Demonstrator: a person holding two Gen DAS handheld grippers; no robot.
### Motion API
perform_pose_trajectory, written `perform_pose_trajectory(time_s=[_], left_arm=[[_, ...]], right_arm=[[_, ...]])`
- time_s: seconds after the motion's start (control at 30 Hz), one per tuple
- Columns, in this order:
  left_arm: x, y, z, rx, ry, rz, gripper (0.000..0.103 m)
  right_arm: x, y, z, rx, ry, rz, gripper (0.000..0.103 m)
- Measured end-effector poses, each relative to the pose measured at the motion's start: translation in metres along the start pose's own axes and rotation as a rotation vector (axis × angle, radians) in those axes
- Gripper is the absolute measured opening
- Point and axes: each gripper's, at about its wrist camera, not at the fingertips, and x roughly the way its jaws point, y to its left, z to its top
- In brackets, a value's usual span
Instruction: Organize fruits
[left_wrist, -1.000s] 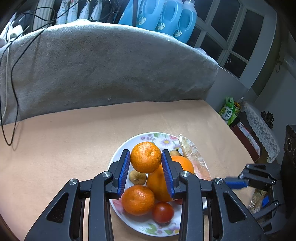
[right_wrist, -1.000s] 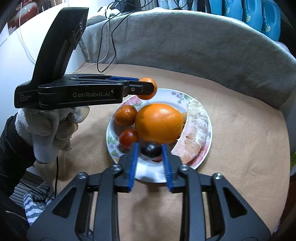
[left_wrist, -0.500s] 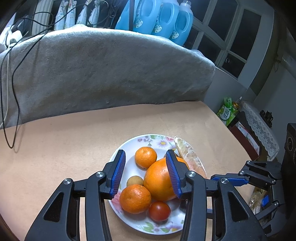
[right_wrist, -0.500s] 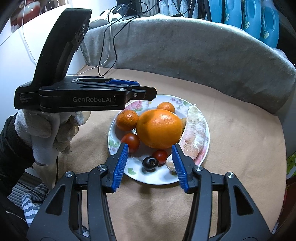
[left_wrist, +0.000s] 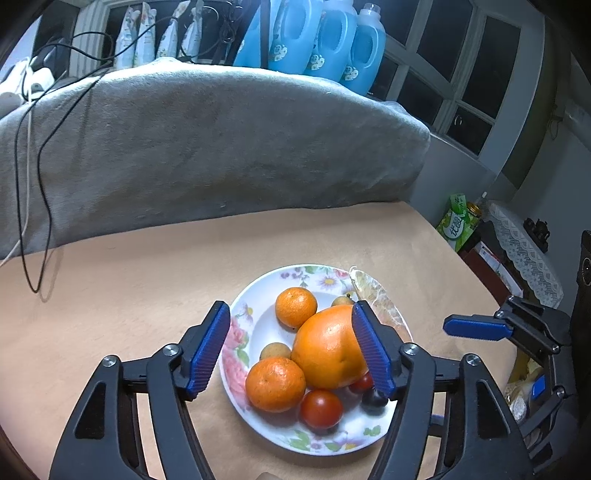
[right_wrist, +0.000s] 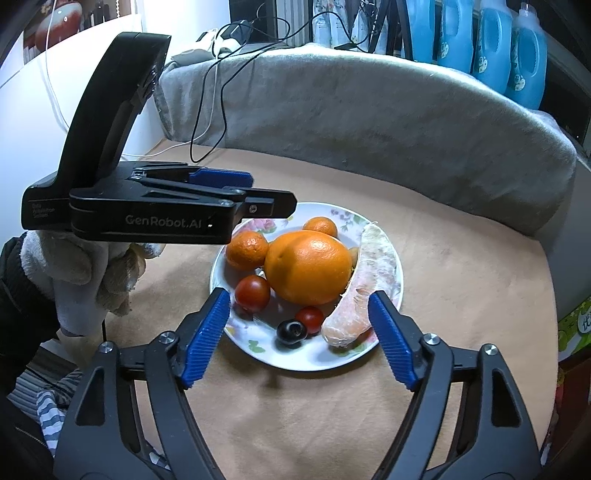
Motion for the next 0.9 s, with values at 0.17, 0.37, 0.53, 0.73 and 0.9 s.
perform_pose_trajectory(time_s=[0.17,0.37,0.53,0.73,0.9], left_arm=[[-0.005,0.003,-0.003,-0.012,-0.002,0.025,0.07],[-0.013,0.009,-0.011,-0.031,-0.008,0.055,0.071],[-0.023,0.008,-0.019,-0.034,-0.021,0.077,0.071],[-0.038,0.002,-0.029,-0.036,-0.053,0.094,0.071],[-0.048,-0.01,-0.039,-0.011,-0.066,0.124,0.073]], right_arm=[[-0.005,0.001,-0.001,0.004,-0.013,-0.017,0.087],[-0.009,-0.004,-0.003,0.02,-0.022,-0.03,0.088],[-0.013,-0.011,-0.004,0.054,-0.035,-0.039,0.089],[-0.019,-0.018,-0.003,0.098,-0.062,-0.057,0.095],[-0.022,-0.02,-0.003,0.126,-0.089,-0.077,0.098]])
